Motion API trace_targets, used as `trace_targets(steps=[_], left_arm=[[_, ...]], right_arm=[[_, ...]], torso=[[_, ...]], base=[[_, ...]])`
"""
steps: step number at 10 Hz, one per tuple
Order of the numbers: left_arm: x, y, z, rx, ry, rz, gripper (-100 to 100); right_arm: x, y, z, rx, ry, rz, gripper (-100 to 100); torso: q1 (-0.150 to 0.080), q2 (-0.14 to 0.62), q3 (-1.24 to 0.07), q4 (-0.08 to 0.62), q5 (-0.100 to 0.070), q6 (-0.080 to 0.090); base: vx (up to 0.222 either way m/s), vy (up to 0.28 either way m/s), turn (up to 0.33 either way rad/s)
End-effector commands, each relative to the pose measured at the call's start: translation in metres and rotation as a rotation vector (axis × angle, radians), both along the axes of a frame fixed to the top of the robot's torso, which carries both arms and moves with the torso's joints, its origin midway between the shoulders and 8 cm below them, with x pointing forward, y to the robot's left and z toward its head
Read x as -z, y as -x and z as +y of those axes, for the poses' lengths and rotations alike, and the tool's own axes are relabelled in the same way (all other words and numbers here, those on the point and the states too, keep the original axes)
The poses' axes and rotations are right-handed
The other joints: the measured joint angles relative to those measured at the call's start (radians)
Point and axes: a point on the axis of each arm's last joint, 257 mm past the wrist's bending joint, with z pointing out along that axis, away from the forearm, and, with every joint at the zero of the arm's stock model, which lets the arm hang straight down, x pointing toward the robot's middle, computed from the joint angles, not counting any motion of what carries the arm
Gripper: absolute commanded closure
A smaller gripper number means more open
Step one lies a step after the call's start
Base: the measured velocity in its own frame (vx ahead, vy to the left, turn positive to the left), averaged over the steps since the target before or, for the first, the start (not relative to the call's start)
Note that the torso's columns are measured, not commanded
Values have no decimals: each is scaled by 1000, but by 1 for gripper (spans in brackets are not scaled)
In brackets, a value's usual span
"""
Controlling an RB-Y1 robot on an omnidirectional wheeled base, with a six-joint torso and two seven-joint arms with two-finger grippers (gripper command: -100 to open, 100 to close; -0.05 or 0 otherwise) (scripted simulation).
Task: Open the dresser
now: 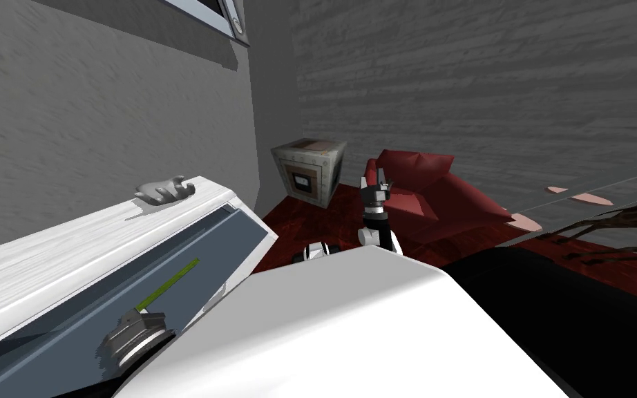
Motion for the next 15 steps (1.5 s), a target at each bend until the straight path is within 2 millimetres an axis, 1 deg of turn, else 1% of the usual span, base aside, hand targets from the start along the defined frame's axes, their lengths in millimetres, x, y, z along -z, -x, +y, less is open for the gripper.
trace_targets(steps=[1, 2, 3, 4, 5, 6, 7, 8, 9, 11, 12, 13, 15], left_arm=[[7, -1, -6, 12, 14, 7, 100], [3, 2, -2, 2, 6, 5, 100], [-7, 9, 11, -4, 7, 9, -100], [-13, 11, 17, -5, 6, 9, -100], [-25, 15, 29, -8, 5, 9, -100], [-31, 16, 35, -9, 4, 9, -100], [-37, 18, 41, -10, 3, 9, -100], [-50, 20, 52, -12, 2, 8, -100], [-56, 22, 57, -13, 1, 8, -100], [-56, 22, 57, -13, 1, 8, -100], [-50, 24, 56, -16, 11, 14, -100], [-48, 24, 55, -17, 15, 16, 0], [-45, 25, 55, -19, 21, 20, 0]], right_arm=[[0, 0, 0, 0, 0, 0, 0], [0, 0, 0, 0, 0, 0, 0], [0, 0, 0, 0, 0, 0, 0], [0, 0, 0, 0, 0, 0, 0], [0, 0, 0, 0, 0, 0, 0], [0, 0, 0, 0, 0, 0, 0], [0, 0, 0, 0, 0, 0, 0], [0, 0, 0, 0, 0, 0, 0], [0, 0, 0, 0, 0, 0, 0], [0, 0, 0, 0, 0, 0, 0], [0, 0, 0, 0, 0, 0, 0], [0, 0, 0, 0, 0, 0, 0], [0, 0, 0, 0, 0, 0, 0]], torso=[[2, -1, 0, 0, 0, 1], [4, -4, -2, 0, 0, 2], [9, -6, -5, 0, -2, 0], [7, -5, -5, -1, -4, -3], [3, -2, -3, 0, -5, -4], [1, 0, -2, 1, -6, -4], [2, 1, -1, 1, -6, -5], [4, 2, -1, 1, -5, -5], [2, 3, -1, 2, -6, -4], [-1, 3, -2, 2, -10, -5], [-2, 3, -2, 2, -12, -5], [-2, 3, -1, 2, -11, -5], [-1, 2, -1, 1, -9, -5]], base=[[-88, -176, 14], [-45, -88, 29], [-10, -63, -9], [5, -85, -14], [16, -99, -8], [26, -85, -11], [24, -64, -5], [13, -84, -18], [15, -90, -11], [4, -32, 3], [0, 0, 0], [0, 0, 0], [0, 0, 0]])
